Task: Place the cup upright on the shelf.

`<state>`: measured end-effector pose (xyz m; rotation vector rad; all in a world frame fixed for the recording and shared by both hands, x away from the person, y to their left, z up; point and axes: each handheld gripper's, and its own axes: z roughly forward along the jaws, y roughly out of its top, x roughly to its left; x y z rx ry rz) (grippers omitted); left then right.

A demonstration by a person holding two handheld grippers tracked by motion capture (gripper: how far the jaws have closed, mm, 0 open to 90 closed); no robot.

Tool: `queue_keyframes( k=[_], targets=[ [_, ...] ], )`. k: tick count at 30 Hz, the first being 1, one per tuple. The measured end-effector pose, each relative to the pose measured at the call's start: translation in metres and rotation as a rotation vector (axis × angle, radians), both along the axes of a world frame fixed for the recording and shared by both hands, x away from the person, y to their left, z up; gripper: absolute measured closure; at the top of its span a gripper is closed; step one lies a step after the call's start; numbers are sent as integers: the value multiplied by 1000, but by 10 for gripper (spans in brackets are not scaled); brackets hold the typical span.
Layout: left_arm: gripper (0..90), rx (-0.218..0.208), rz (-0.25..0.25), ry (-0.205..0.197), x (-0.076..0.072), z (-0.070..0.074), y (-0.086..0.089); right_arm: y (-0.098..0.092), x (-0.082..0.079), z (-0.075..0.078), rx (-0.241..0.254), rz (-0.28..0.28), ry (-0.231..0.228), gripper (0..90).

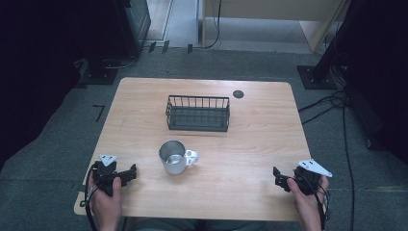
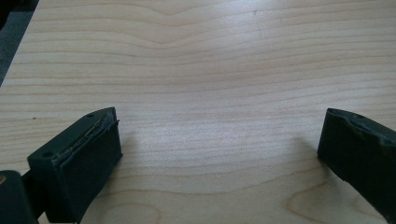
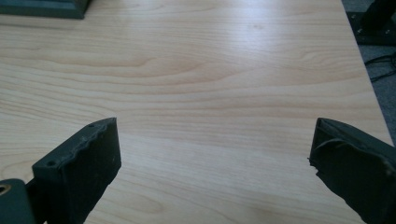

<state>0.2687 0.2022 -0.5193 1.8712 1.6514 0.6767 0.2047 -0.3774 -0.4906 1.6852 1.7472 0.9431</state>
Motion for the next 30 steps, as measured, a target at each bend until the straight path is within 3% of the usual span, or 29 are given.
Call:
queue_keyframes(
  k=[19,30],
  targets=[
    [0,0,1,-1,0,0,0,51,20,25,10,118,-23,15],
    [0,0,0,0,0,0,0,76,29,29,19,169,-23,16]
  ],
)
